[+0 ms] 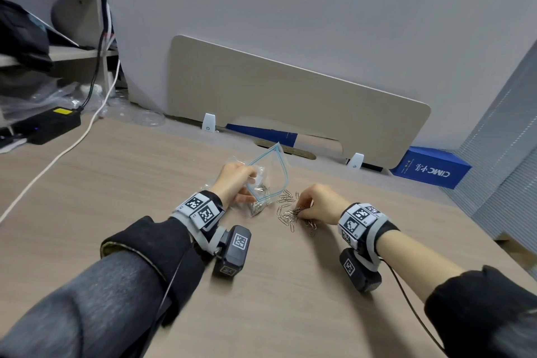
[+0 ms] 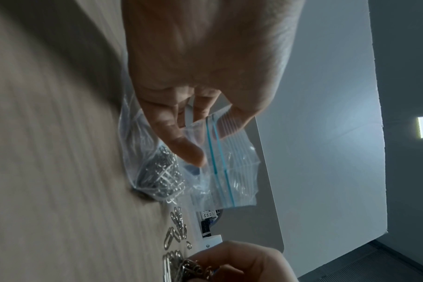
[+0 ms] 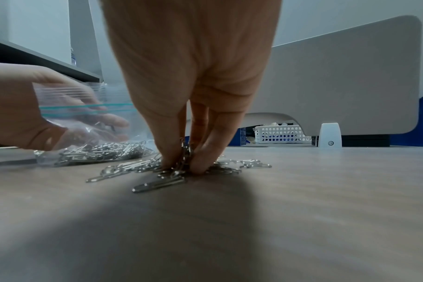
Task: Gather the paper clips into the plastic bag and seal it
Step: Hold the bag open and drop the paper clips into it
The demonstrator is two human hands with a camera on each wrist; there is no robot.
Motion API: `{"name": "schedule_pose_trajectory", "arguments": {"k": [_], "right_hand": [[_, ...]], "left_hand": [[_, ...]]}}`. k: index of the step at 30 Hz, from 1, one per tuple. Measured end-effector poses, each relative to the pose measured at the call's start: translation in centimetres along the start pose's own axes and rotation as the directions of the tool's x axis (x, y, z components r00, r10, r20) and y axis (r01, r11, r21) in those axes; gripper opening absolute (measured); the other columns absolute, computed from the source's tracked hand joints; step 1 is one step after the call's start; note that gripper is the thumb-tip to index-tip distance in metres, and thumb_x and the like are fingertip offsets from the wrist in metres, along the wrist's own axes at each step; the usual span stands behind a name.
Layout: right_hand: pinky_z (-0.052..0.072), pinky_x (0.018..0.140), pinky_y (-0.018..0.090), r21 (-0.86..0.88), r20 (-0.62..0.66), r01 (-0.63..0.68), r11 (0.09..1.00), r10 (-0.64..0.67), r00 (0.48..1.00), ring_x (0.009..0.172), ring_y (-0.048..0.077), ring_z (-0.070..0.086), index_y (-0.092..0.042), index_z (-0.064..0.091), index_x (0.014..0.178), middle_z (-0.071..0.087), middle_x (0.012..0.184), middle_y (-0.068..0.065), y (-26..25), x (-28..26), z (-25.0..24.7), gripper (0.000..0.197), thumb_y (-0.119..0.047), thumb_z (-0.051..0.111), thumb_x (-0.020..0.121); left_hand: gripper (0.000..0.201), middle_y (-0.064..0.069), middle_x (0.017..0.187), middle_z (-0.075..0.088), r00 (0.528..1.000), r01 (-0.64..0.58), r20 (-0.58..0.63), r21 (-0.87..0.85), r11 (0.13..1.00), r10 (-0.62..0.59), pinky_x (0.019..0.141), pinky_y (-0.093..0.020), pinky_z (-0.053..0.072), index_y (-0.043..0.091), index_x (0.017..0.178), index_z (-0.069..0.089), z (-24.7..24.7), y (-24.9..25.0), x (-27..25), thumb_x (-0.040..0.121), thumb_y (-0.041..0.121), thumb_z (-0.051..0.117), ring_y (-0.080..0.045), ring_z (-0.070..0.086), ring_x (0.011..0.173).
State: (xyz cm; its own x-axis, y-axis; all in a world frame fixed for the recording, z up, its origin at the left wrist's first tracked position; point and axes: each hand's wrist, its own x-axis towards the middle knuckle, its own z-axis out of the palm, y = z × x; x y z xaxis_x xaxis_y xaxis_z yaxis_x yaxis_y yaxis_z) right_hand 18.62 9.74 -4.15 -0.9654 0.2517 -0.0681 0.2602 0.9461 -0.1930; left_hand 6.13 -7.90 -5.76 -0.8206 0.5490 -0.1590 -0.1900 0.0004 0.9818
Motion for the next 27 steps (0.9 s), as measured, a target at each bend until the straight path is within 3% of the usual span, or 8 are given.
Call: {"name": "schedule_pose_trajectory", "arguments": {"k": [6, 10, 14, 16, 19, 22, 25, 27], "right_hand": [[0.046, 0.064, 0.024, 0.040, -0.056, -0.060, 0.997, 0.062, 0.996, 0.073, 0.019, 0.058, 0.000, 0.073, 0.089, 0.071, 0.090, 0.014, 0.1, 0.0, 0.2, 0.014, -0.011, 0.070, 0.080], [0.052, 0.064, 0.030, 0.087, -0.070, -0.054, 0.995, 0.060, 0.996, 0.071, 0.025, 0.064, 0.000, 0.073, 0.083, 0.071, 0.081, 0.013, 0.2, -0.1, -0.2, 0.010, -0.009, 0.071, 0.079], [0.059, 0.057, 0.029, 0.301, -0.130, -0.059, 0.952, 0.102, 0.986, 0.055, 0.017, 0.069, -0.007, 0.070, 0.079, 0.071, 0.070, 0.009, -0.2, -0.2, -2.3, 0.004, -0.007, 0.071, 0.083], [0.058, 0.057, 0.025, 0.394, -0.201, -0.019, 0.919, 0.106, 0.974, 0.053, 0.013, 0.067, -0.003, 0.071, 0.082, 0.069, 0.068, 0.007, -1.3, -0.1, -3.8, 0.005, -0.008, 0.072, 0.083], [0.060, 0.061, 0.027, 0.479, -0.263, 0.070, 0.875, 0.067, 0.962, 0.056, 0.015, 0.068, 0.002, 0.072, 0.087, 0.068, 0.069, 0.007, -3.8, 0.5, -5.5, 0.011, -0.008, 0.073, 0.082], [0.061, 0.062, 0.030, 0.447, -0.299, 0.123, 0.886, 0.018, 0.954, 0.057, 0.016, 0.069, 0.001, 0.071, 0.085, 0.067, 0.071, 0.006, -6.0, 1.9, -5.5, 0.010, -0.009, 0.073, 0.082], [0.059, 0.060, 0.028, 0.242, -0.336, 0.155, 0.958, -0.067, 0.939, 0.056, 0.015, 0.069, -0.006, 0.071, 0.082, 0.067, 0.074, 0.002, -7.4, 3.3, -4.2, 0.004, -0.010, 0.071, 0.083], [0.058, 0.065, 0.029, 0.111, -0.306, 0.174, 0.978, -0.132, 0.943, 0.068, 0.018, 0.069, -0.010, 0.072, 0.086, 0.069, 0.082, 0.001, -7.6, 4.0, -3.2, 0.004, -0.012, 0.070, 0.083]], "left_hand": [[0.029, -0.010, 0.093, 0.058, 1.000, -0.002, -0.005, 0.002, 1.000, 0.002, 0.044, -0.026, 0.054, -0.003, 0.117, 0.055, 0.0, 0.0, 0.1, 0.091, 0.011, 0.055, -0.021, 0.059, 0.058], [0.028, -0.009, 0.091, 0.057, 1.000, -0.002, -0.002, -0.003, 1.000, 0.002, 0.046, -0.026, 0.055, -0.003, 0.116, 0.056, 0.0, 0.0, 0.1, 0.091, 0.010, 0.055, -0.021, 0.060, 0.060], [0.026, -0.009, 0.090, 0.055, 1.000, -0.010, -0.002, -0.011, 1.000, 0.010, 0.043, -0.025, 0.053, -0.003, 0.113, 0.057, 0.1, -0.1, 0.2, 0.090, 0.009, 0.055, -0.021, 0.057, 0.057], [0.022, -0.009, 0.089, 0.055, 1.000, -0.016, -0.005, -0.012, 1.000, 0.016, 0.042, -0.025, 0.051, -0.003, 0.109, 0.058, 0.1, -0.1, 0.3, 0.090, 0.009, 0.055, -0.020, 0.054, 0.054], [0.013, -0.008, 0.085, 0.055, 1.000, -0.019, -0.003, -0.015, 1.000, 0.019, 0.044, -0.026, 0.052, 0.001, 0.098, 0.057, 0.2, -0.2, 0.3, 0.089, 0.010, 0.056, -0.016, 0.054, 0.044], [0.010, -0.007, 0.083, 0.055, 1.000, -0.020, 0.000, -0.020, 1.000, 0.020, 0.048, -0.029, 0.054, 0.003, 0.095, 0.056, 0.2, -0.3, 0.4, 0.087, 0.010, 0.057, -0.015, 0.056, 0.042], [0.007, -0.008, 0.084, 0.056, 1.000, -0.024, 0.009, -0.026, 0.999, 0.024, 0.052, -0.033, 0.054, 0.005, 0.092, 0.055, 0.2, -0.2, 0.2, 0.087, 0.010, 0.057, -0.021, 0.058, 0.051], [0.007, -0.009, 0.083, 0.056, 1.000, -0.027, 0.011, -0.025, 0.999, 0.028, 0.051, -0.032, 0.054, 0.004, 0.092, 0.055, 0.2, -0.2, 0.2, 0.088, 0.010, 0.056, -0.019, 0.059, 0.045]]}}
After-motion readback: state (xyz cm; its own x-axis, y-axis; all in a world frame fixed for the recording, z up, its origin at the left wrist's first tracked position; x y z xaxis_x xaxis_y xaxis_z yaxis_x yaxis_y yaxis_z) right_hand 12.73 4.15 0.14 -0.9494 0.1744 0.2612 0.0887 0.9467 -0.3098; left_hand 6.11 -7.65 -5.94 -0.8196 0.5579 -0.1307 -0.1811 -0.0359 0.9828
